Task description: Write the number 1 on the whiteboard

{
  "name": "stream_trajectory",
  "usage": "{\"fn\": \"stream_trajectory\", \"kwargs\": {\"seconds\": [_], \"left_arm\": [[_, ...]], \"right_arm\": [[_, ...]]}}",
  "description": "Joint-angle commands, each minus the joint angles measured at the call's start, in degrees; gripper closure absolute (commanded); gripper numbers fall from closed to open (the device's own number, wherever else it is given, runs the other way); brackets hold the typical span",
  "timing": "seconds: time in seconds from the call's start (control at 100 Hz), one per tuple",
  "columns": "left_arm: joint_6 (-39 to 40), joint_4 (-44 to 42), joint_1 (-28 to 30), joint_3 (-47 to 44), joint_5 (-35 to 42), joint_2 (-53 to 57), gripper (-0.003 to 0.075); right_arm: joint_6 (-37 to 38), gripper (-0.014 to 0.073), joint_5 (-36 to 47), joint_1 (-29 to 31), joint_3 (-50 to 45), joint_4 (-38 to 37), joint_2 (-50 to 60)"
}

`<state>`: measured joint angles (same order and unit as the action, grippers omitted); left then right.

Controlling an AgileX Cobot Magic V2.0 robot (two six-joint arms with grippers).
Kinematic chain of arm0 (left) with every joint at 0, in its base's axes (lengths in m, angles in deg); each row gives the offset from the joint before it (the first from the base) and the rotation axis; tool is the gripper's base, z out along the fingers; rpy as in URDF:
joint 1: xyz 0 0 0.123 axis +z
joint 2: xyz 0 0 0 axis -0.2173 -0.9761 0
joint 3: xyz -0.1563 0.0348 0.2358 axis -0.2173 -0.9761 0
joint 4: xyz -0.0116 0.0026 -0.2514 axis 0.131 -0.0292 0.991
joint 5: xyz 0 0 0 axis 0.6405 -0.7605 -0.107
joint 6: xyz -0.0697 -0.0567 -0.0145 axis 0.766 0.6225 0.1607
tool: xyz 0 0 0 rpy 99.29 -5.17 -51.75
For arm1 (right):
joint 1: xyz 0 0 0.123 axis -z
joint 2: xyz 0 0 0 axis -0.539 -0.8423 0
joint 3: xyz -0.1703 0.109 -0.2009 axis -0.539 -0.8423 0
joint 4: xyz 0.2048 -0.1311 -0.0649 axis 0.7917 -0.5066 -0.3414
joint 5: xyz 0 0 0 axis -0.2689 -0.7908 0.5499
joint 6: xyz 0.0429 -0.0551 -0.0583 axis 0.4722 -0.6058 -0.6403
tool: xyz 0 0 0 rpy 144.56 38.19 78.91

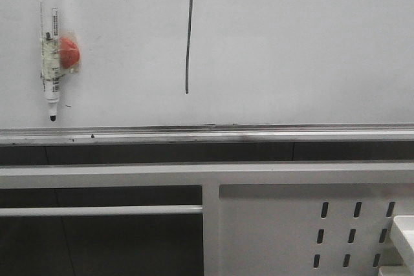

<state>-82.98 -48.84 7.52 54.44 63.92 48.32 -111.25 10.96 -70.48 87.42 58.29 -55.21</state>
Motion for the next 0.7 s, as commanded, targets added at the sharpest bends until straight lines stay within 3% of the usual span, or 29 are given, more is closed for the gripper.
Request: {"fn": "stream_trajectory", "kwargs": {"seconds": [0.0,0.07,0.69], "left_arm": [[-1.94,-0.71,0.03,-2.02,-0.16,1.26,0.074],[-2.35,-0.71,0.03,-2.02,-4.32,1.26,0.074],[-2.35,-0.03,0.03,-2.03,-3.96,1.26,0.074]], "right_arm": [[-0.1,0.0652,3.89,0.35,1.55,0.47,-0.67],[-0.1,0.0652,3.89,0.35,1.55,0.47,-0.67],[-0.1,0.0652,3.89,0.35,1.55,0.47,-0.67]]}}
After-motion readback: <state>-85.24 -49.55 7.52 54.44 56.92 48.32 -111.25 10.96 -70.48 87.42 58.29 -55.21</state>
